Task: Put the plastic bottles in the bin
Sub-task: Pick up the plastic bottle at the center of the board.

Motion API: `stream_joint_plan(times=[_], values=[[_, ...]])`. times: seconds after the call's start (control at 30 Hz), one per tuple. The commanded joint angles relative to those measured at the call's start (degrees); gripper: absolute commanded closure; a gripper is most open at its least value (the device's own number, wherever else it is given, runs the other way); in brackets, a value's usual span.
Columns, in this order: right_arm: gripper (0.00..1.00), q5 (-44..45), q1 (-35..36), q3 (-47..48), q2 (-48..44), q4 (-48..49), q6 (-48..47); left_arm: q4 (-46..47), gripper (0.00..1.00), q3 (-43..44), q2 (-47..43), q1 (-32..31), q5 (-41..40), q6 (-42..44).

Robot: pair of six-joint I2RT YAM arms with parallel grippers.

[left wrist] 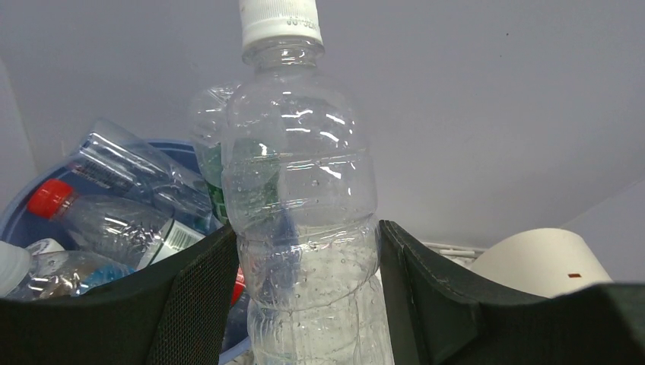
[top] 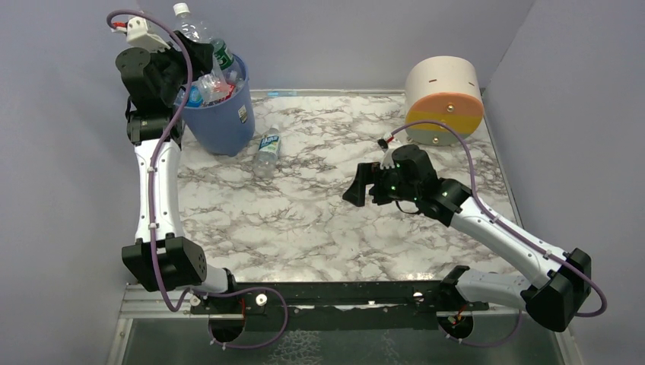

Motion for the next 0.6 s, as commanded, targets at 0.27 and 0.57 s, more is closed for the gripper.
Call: stream_joint_plan(times=[0.27, 0.57], values=[[0.0, -2.9, -0.2, -0.2, 0.7, 2.0, 0.0, 0.1, 0.34, -0.7, -4.6, 8.2, 5.2, -1.9], [0.0, -3.6, -0.2, 0.0, 1.8, 2.1, -0.3, 0.5, 0.34, -2.8, -4.7, 12.0, 8.3, -3.4]])
